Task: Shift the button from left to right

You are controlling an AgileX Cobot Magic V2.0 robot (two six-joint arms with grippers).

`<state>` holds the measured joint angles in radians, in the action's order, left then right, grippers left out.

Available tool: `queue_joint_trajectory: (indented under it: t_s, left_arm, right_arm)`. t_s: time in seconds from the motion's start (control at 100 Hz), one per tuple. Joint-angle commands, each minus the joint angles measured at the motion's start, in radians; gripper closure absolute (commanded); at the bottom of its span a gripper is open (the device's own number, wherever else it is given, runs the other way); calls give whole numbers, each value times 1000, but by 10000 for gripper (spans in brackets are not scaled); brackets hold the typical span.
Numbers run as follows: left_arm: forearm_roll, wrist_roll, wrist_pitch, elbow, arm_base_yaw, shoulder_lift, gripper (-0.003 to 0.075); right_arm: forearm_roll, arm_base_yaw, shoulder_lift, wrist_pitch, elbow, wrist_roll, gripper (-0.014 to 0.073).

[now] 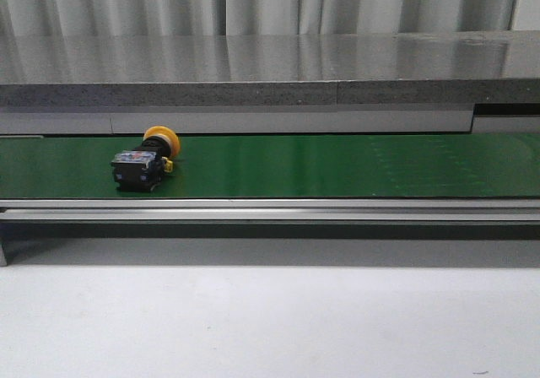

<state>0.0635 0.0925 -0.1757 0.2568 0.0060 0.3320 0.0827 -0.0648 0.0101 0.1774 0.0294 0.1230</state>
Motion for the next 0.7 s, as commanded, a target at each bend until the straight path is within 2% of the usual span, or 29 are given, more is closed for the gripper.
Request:
queue_joint_trajectory:
  t_s: [0.0,0.55,0.69]
  left_arm:
    - [7,0,92,26,-6,16,715]
    - [7,0,85,26,-6,16,715]
    - [7,0,85,26,-6,16,715]
  right_arm:
    - [2,-2,16,-84,0,0,662]
    - [2,-2,16,-96,0,0,662]
    - [2,-2,16,-177,0,0,662]
